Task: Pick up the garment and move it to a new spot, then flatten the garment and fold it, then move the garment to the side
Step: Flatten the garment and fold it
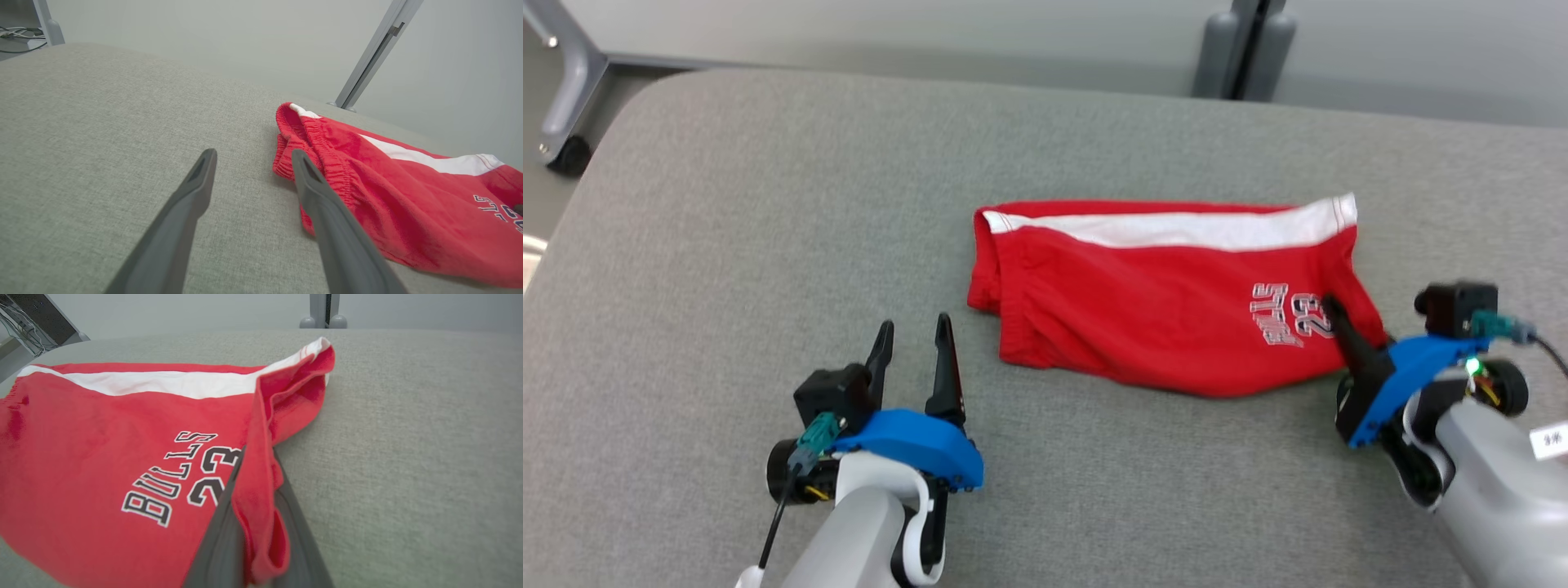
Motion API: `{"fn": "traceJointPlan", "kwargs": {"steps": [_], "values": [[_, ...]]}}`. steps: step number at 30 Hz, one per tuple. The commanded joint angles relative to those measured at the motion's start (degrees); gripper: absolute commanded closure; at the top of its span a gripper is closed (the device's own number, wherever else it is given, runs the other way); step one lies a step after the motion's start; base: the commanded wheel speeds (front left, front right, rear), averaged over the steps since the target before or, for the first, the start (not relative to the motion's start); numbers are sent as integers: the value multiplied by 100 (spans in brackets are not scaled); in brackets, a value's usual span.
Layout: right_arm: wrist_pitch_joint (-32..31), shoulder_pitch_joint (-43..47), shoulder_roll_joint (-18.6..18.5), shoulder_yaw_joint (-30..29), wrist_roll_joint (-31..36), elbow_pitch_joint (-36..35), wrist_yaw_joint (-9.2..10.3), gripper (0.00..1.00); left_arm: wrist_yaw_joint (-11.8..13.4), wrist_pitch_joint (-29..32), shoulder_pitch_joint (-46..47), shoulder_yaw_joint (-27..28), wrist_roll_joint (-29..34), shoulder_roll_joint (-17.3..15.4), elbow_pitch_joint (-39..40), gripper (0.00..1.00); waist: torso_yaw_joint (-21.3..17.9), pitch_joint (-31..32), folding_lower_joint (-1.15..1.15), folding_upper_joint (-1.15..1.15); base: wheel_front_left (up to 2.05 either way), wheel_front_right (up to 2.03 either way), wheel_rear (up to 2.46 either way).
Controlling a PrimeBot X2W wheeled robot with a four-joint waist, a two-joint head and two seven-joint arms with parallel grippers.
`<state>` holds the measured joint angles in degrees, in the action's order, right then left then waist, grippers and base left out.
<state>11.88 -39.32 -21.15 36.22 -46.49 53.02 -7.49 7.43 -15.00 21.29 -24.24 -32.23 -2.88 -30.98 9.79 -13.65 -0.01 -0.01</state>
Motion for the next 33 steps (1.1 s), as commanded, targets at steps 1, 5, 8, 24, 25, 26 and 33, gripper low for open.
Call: {"fn": "traceJointPlan", "kwargs": {"steps": [1, 5, 8, 24, 25, 26, 33], "values": [[89, 219, -73, 35, -63, -58, -1, 100, -51, -25, -103, 77, 68, 0, 8, 0, -234, 281, 1, 1, 0, 0, 0], [241, 585, -165, 27, -154, -158, -1, 100, -168, -24, -406, 211, 190, 0, 29, 0, -304, 431, 1, 1, 0, 0, 0], [305, 620, -197, -6, -18, -176, -1, 100, -222, -25, -551, 230, 227, -2, 56, 0, -283, 503, 1, 1, 0, 0, 0], [280, -218, 1187, 789, 962, -327, -1, 29, -263, -24, -428, -458, 42, 0, 2, 0, 544, 456, 1, 1, 0, 0, 0], [285, -240, 1300, 828, 951, -280, -1, 0, -243, -24, -407, -506, 48, 0, -12, 0, 578, 455, 1, 1, 0, 0, 0], [293, -248, 1379, 853, 923, -252, -1, 0, -234, -24, -394, -542, 56, 0, -28, 0, 596, 455, 1, 1, 0, 0, 0], [333, -61, 1380, 472, 1062, -412, -1, 0, -154, -24, -298, -386, 219, 1, -67, 0, 259, 535, 1, 1, 0, 0, 0]]}}
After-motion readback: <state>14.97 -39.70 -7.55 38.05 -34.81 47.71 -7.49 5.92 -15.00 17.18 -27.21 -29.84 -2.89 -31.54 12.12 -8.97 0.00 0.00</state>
